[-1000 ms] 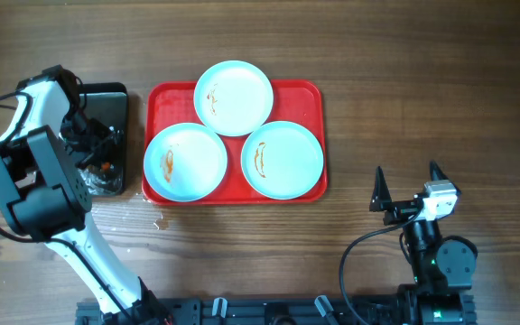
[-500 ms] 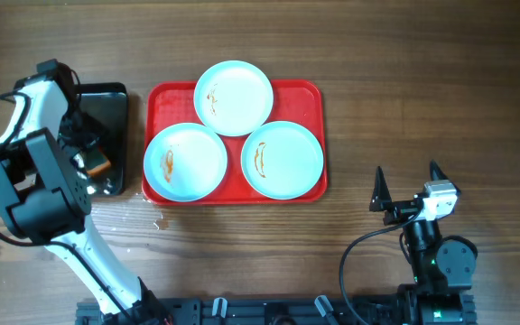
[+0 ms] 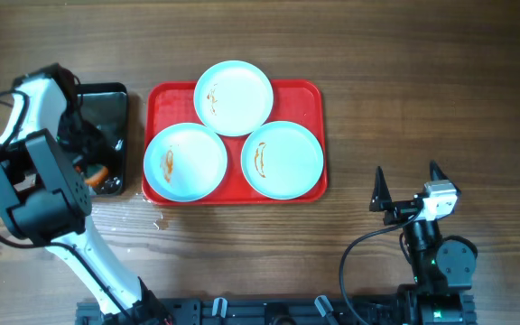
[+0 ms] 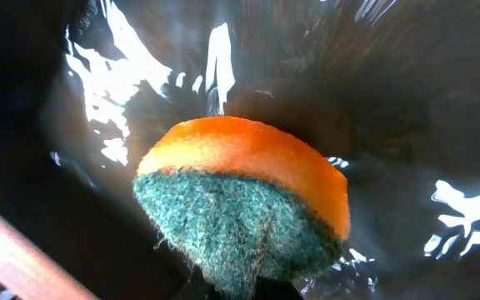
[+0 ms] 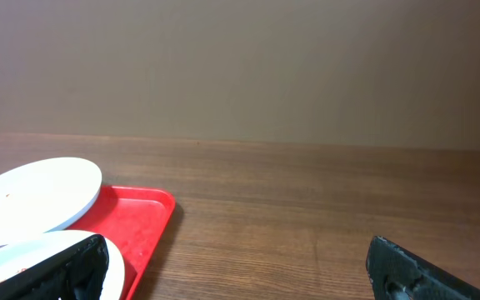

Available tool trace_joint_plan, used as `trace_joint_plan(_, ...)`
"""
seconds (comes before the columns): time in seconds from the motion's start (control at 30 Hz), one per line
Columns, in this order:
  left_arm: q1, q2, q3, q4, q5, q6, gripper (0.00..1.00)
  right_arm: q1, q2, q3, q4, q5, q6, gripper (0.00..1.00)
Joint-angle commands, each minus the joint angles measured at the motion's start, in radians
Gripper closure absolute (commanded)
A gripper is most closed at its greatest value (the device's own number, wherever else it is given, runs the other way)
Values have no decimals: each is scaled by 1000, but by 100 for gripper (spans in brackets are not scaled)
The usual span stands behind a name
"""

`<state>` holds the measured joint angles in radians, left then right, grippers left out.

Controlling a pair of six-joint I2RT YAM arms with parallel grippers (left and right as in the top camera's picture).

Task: Clean dirty plates on tray and stack at the side
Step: 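Lift the sponge out of the water with the left gripper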

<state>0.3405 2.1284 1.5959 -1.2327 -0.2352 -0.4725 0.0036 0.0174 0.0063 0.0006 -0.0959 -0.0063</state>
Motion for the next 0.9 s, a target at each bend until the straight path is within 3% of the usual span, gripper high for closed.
trace_joint_plan(0.0, 4, -157, 134, -33, 17, -6, 96, -5, -6, -1, 3, 7, -17, 0)
trace_joint_plan(0.27, 4, -346, 143, 91, 89, -5, 96, -5, -6, -1, 2, 7, -17, 0)
trace_joint_plan(0.53, 4, -287, -255, 414, 88, 36, 96, -5, -6, -1, 3, 7, -17, 0)
trace_joint_plan(0.67, 3, -351, -180, 377, 89, 156, 96, -5, -6, -1, 2, 7, -17, 0)
trace_joint_plan(0.87, 1, -599, -77, 434, 89, 159, 96, -5, -6, -1, 3, 7, -17, 0)
